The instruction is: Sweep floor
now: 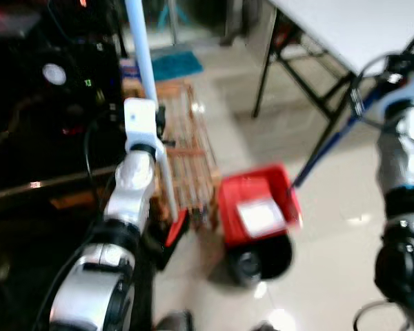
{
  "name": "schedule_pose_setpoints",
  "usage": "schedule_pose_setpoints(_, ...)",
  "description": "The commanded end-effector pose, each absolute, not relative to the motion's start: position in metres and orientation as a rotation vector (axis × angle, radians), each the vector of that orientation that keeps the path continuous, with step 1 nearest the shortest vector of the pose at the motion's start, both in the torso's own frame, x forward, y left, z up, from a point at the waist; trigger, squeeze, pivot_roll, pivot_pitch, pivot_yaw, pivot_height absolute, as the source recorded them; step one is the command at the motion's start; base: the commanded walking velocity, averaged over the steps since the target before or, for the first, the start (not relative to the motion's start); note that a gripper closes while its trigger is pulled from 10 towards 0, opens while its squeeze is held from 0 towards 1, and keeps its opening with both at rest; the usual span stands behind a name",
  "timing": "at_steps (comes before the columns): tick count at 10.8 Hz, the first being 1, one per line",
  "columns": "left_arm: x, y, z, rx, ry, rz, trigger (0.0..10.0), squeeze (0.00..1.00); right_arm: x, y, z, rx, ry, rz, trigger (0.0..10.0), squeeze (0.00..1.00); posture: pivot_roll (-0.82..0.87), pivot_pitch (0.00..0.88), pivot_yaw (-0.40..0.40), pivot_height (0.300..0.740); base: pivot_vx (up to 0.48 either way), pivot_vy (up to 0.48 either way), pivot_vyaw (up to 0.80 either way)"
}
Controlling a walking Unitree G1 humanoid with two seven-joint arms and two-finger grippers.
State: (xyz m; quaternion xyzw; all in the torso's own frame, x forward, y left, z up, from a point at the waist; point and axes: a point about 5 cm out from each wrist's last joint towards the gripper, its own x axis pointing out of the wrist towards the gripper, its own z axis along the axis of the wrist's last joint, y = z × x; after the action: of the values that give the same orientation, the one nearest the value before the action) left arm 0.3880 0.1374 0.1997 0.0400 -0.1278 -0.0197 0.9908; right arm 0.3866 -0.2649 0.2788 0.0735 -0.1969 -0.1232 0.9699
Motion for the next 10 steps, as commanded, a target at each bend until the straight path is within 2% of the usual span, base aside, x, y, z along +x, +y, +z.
schedule_pose_setpoints(1,0.3853,0.1295,0.2185,0.095,-0.362,-0.077,10.0,0.00,0.3811,-0.2753,0.2929,0.185,-0.465,-0.278,10.0,0.00,-0.02,0.152,0.060,0.740,-0.480,0.000,0.00)
schedule_pose_setpoints(5,0.3846,0.1299,0.2199,0.083,-0.375,-0.072,10.0,0.00,0.3813,-0.2751,0.2935,0.189,-0.466,-0.278,10.0,0.00,-0.02,0.154,0.057,0.740,-0.420,0.000,0.00)
schedule_pose_setpoints(7,0.3852,0.1289,0.2183,0.097,-0.354,-0.084,10.0,0.00,0.3813,-0.2737,0.2905,0.194,-0.461,-0.275,10.0,0.00,-0.02,0.154,0.058,0.740,0.000,0.000,0.00)
schedule_pose_setpoints(10,0.3846,0.1273,0.2165,0.054,-0.346,-0.095,10.0,0.00,0.3810,-0.2705,0.2866,0.200,-0.456,-0.271,10.0,0.00,-0.03,0.156,0.061,0.740,0.480,0.000,0.00)
